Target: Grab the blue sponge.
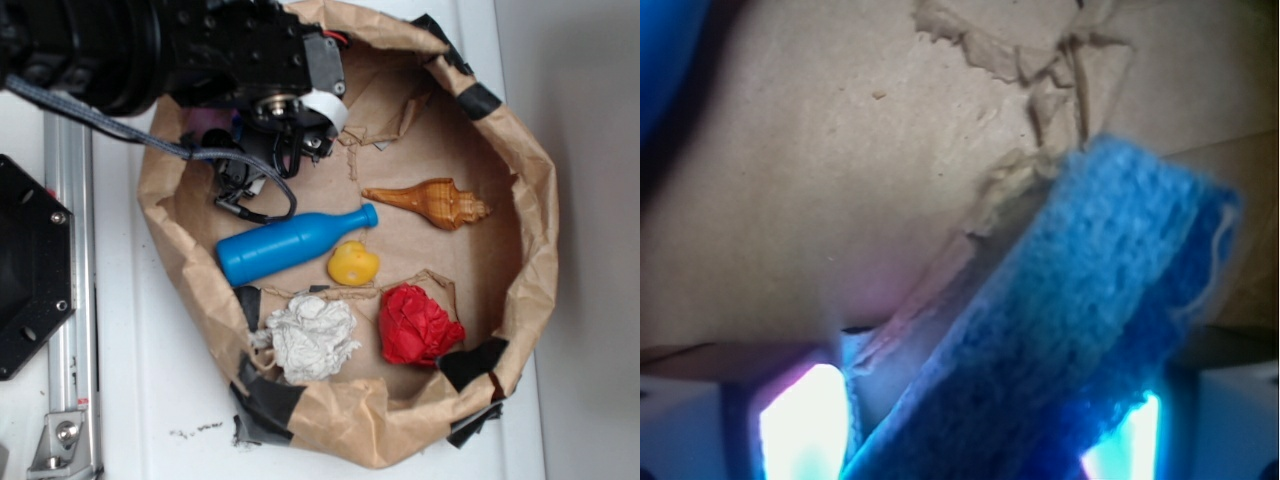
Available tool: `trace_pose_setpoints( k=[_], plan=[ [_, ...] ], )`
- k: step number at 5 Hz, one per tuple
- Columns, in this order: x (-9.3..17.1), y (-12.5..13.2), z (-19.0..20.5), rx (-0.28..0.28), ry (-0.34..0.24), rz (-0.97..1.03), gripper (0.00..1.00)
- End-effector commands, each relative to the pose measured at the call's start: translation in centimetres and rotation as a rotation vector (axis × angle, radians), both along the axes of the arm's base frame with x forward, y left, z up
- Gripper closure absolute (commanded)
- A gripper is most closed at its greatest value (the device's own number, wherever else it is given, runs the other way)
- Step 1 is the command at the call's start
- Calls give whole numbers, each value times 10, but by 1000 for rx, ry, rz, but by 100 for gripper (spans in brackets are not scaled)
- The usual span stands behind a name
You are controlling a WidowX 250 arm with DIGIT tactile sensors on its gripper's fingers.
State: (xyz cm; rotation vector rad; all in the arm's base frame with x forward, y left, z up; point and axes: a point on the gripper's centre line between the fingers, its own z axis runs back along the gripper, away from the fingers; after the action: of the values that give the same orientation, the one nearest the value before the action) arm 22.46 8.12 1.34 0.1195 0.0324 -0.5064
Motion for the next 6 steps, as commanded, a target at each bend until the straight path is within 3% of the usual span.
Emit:
trace_pose_setpoints(
  k=[1,3,4,5,6],
  plan=[
    [3,-6,17,10,-37,8,100],
    [4,-2,35,-11,-68,91,100],
    [3,-7,86,-29,-188,324,100],
    [22,-41,133,-86,-163,582,100],
    [43,-65,141,-71,-113,804,100]
  ],
)
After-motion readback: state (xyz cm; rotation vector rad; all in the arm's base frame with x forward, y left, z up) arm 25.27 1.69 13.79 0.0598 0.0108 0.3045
